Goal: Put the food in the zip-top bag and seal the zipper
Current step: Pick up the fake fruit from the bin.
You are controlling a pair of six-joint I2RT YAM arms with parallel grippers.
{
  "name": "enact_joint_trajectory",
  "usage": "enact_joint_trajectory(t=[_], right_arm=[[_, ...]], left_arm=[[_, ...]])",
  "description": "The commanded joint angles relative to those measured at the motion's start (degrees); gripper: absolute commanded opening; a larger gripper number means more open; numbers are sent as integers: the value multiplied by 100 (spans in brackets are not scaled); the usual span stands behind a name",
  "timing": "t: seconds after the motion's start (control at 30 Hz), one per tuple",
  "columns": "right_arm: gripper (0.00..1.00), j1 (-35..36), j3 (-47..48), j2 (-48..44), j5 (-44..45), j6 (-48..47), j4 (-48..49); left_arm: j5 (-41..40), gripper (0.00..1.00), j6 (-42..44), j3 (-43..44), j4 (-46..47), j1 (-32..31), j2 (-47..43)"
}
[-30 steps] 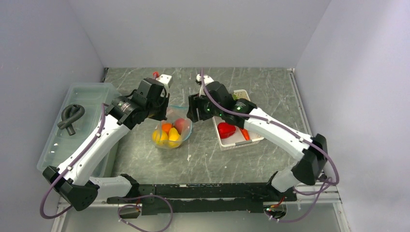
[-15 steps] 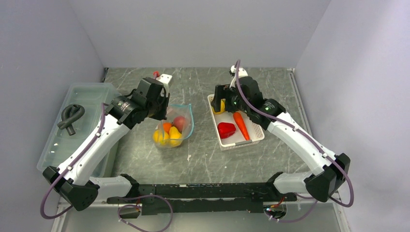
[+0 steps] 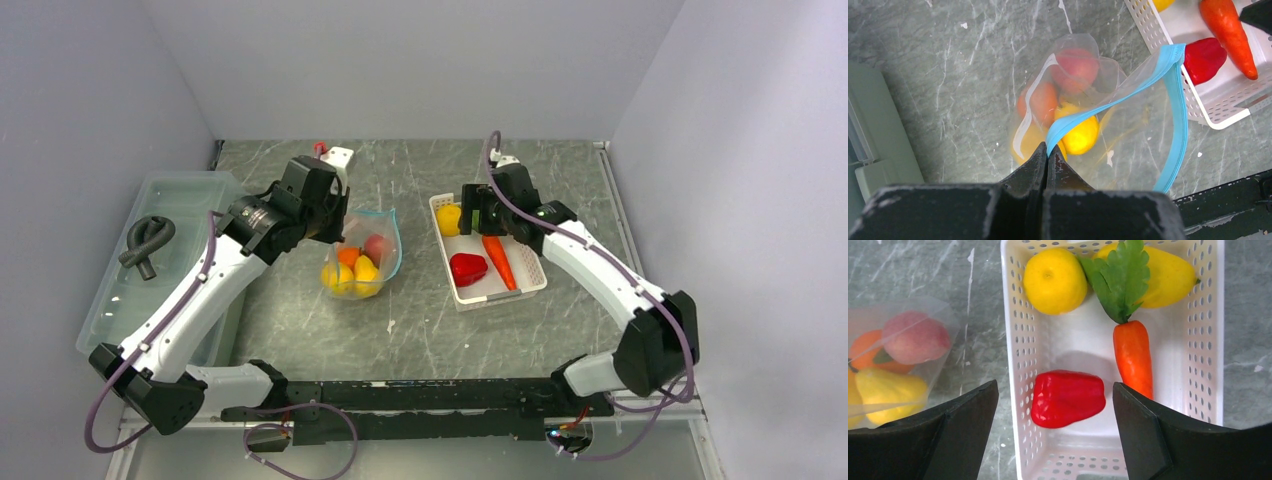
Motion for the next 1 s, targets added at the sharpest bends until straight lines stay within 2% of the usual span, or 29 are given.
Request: enact_joint_trajectory(t=[0.0,0.5,0.97], right_arm=[[86,-138,127,392,-76,188,474],[82,-336,1487,2231,-154,430,519],[82,-344,2253,3172,-188,493,396]], left_arm=[[-182,0,29,19,438,87,-111],[258,0,-1,-412,735,538,-274],[528,0,-18,-503,821,762,-341]])
